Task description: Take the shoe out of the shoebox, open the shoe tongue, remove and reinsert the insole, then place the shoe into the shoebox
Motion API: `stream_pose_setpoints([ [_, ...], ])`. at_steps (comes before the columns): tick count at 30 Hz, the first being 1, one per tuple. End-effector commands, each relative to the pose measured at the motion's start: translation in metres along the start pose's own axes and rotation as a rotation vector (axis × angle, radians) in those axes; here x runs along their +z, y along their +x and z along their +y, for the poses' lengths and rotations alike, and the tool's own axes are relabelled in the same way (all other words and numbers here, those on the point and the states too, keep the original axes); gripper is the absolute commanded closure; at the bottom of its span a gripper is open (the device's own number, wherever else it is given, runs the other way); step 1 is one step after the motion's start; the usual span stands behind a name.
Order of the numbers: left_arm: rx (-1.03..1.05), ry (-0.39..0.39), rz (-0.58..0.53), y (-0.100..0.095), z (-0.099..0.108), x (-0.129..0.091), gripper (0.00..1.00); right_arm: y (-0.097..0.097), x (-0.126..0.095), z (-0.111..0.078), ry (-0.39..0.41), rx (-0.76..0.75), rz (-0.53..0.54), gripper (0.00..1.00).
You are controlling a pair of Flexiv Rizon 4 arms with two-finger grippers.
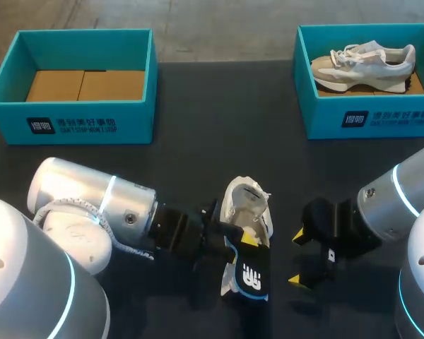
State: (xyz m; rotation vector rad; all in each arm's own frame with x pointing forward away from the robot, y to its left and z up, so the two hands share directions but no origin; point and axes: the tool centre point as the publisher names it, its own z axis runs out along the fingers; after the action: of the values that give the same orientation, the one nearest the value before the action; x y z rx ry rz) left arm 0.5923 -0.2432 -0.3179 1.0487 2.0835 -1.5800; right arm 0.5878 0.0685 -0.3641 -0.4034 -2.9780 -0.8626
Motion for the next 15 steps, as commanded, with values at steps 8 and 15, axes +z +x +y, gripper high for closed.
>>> stream_pose_setpoints([
  [8, -0.007, -0.019, 0.034, -0.0025, 0.0, 0.013, 1.0, 0.0016, -0.001, -0.0005, 0.0, 0.0, -0.002, 0.0],
  [15, -0.033, 0.016, -0.006, -0.0007, -0.0004, 0.0083, 1.0, 0.0016, -0.001, -0.0005, 0.0, 0.0, -0.002, 0.0],
])
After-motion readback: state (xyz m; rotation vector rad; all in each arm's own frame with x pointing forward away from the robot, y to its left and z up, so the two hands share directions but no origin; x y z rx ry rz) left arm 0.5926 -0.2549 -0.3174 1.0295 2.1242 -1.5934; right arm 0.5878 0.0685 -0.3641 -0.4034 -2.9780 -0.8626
